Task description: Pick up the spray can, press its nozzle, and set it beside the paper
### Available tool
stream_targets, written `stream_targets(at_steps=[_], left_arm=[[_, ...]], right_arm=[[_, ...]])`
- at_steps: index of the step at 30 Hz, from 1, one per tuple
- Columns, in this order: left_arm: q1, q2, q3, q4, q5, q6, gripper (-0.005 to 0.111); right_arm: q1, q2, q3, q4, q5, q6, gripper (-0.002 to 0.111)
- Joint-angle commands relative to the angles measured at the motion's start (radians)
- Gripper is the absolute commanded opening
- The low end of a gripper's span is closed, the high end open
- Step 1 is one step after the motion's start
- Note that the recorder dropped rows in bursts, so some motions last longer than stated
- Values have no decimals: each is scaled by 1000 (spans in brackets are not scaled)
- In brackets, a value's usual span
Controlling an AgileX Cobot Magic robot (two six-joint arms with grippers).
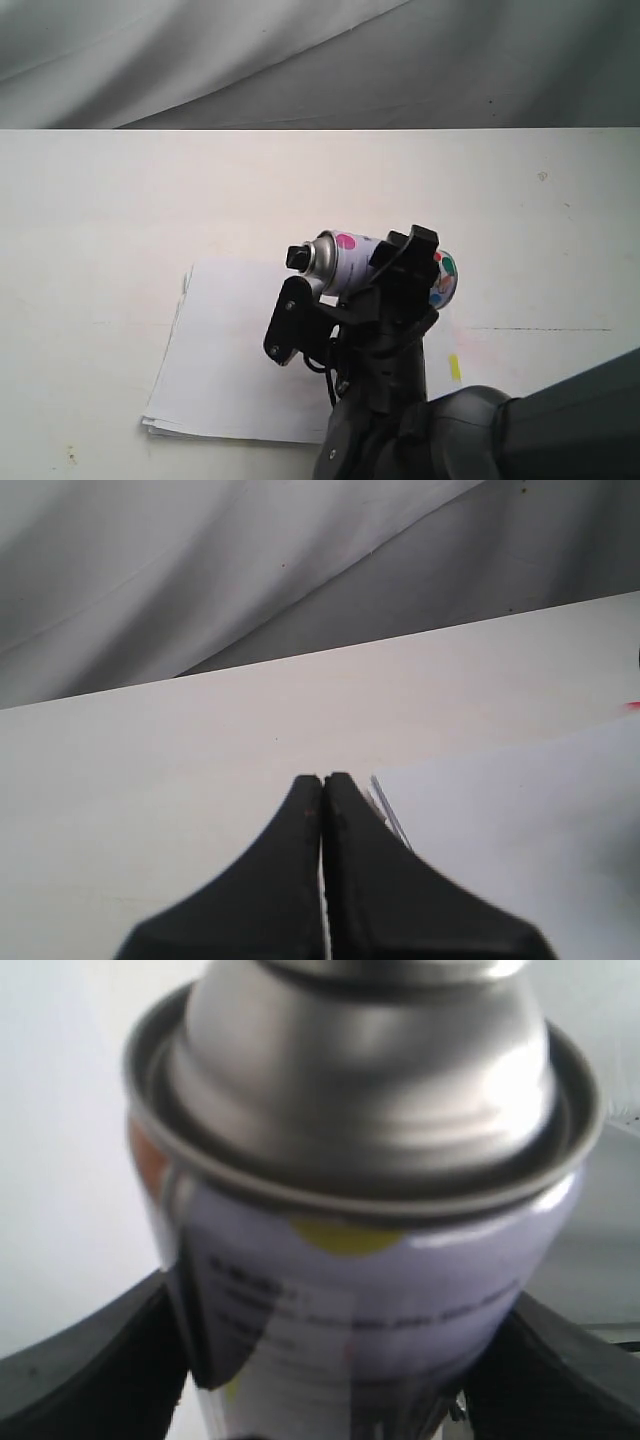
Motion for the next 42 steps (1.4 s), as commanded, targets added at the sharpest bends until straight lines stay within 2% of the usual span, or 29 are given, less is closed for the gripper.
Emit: stream_targets(at_steps=[1, 13, 18, 42], left_arm=[[-6, -5, 5, 1, 1, -5, 0], [-6, -5, 5, 1, 1, -5, 0], [-6, -5, 5, 1, 1, -5, 0], [-6, -5, 5, 1, 1, -5, 0]], right_arm=[[3, -10, -7, -47, 48, 103, 0], [3, -10, -7, 30, 48, 119, 0], [3, -10, -7, 93, 48, 69, 0], [3, -10, -7, 89, 48, -12, 0]])
